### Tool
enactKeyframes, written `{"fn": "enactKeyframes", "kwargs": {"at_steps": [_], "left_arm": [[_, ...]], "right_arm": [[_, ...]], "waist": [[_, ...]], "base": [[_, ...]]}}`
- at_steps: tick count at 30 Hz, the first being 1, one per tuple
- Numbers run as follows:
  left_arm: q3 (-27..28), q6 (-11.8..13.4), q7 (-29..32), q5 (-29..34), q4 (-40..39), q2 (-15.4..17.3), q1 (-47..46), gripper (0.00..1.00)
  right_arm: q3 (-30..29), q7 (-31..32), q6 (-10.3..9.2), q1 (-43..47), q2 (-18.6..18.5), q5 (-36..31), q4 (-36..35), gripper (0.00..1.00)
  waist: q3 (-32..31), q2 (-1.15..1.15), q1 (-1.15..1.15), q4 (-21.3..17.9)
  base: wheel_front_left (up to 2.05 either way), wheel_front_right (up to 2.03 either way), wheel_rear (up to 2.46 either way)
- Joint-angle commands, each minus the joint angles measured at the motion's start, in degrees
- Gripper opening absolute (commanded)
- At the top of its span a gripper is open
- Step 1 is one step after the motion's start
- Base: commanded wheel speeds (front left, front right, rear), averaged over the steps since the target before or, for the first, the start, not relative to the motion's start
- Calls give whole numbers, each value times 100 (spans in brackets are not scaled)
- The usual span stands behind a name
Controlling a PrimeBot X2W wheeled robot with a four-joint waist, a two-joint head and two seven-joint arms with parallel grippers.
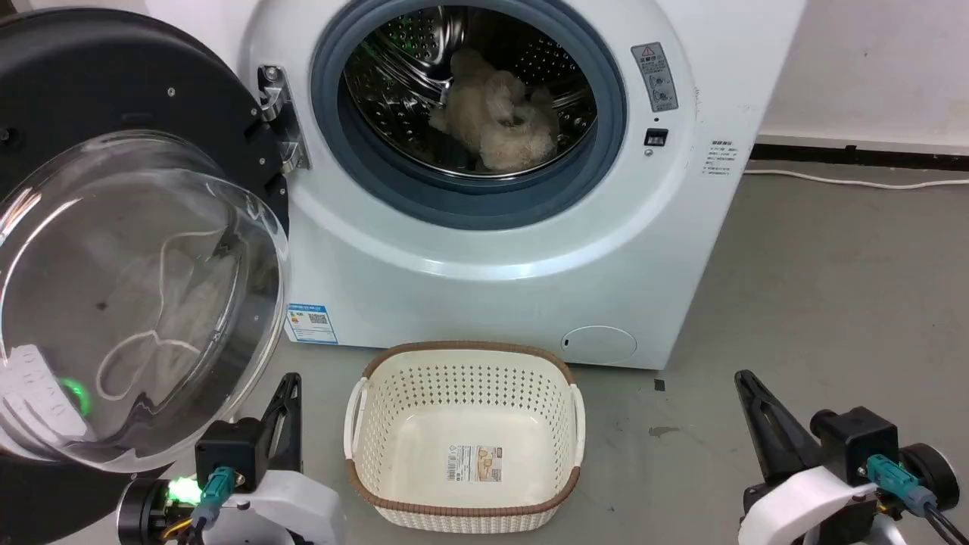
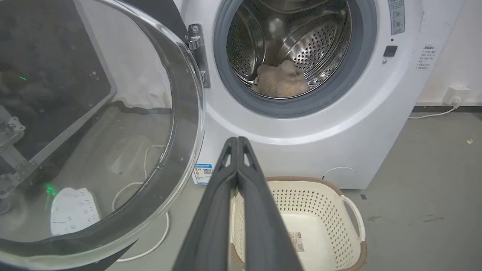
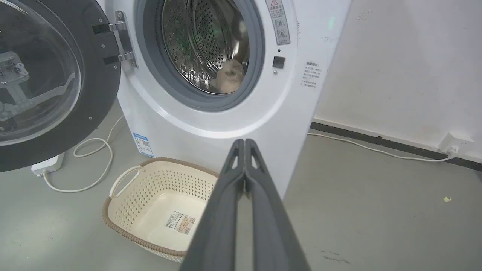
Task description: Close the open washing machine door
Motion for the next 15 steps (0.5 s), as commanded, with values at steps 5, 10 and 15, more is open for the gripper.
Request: {"fn": "enactKeyframes", "kwargs": {"at_steps": [5, 10, 15], "left_arm": [[6, 16, 2, 16, -21, -2, 23, 0], [6, 16, 2, 16, -21, -2, 23, 0], [6, 16, 2, 16, -21, -2, 23, 0]], "right_arm": [[-12, 3, 5, 28, 25, -35, -29, 0], [-12, 3, 5, 28, 25, -35, -29, 0], [-12, 3, 5, 28, 25, -35, -29, 0]], "waist": [[0, 0, 0, 0], [0, 0, 0, 0], [0, 0, 0, 0]], "base": [[0, 0, 0], [0, 0, 0], [0, 0, 0]]}}
